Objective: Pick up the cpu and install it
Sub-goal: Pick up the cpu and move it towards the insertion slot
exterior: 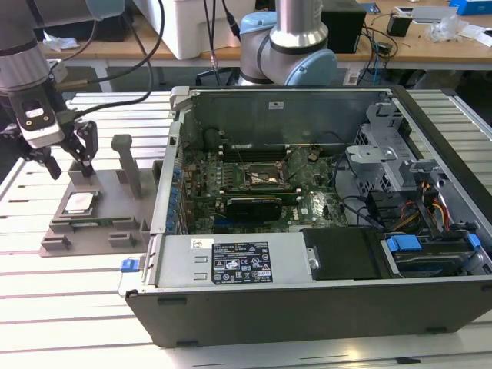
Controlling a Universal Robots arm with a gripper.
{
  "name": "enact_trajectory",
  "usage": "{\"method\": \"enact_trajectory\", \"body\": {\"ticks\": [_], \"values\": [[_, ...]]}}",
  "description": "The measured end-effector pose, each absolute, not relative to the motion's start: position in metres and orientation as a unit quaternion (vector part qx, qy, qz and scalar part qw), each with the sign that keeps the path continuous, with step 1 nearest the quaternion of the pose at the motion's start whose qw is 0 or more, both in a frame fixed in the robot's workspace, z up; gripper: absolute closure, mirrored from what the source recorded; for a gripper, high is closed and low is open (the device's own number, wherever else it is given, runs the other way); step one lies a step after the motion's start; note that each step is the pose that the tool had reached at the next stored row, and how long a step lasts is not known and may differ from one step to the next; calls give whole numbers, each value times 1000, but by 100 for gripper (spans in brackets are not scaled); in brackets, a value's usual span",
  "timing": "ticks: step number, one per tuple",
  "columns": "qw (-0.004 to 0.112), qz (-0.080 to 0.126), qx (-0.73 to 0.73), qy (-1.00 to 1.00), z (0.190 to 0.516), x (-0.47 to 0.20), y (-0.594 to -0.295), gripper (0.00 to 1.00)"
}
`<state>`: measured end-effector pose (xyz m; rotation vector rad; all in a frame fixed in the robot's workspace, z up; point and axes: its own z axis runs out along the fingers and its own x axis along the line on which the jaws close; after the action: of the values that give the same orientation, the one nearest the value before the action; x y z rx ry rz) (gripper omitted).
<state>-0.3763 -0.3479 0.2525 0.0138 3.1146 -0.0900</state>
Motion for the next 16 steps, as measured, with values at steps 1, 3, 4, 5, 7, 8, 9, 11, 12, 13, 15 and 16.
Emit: {"method": "enact_trajectory", "body": {"ticks": [1, 3, 4, 5, 7, 8, 9, 11, 12, 13, 15, 16], "values": [[13, -29, 4, 999, 251, -376, -348, 40], [13, -29, 4, 999, 247, -376, -348, 40], [13, -29, 4, 999, 246, -376, -348, 40], [13, -29, 4, 999, 244, -376, -348, 40], [13, -27, 2, 1000, 242, -377, -350, 40], [13, -21, -1, 1000, 241, -377, -351, 40], [13, -14, -4, 1000, 241, -378, -353, 40], [13, -10, -8, 1000, 240, -379, -356, 40], [13, -10, -11, 1000, 239, -379, -358, 40], [13, -10, -14, 1000, 238, -380, -358, 40], [13, -10, -23, 1000, 234, -381, -359, 40], [13, -10, -24, 1000, 232, -382, -360, 40]]}}
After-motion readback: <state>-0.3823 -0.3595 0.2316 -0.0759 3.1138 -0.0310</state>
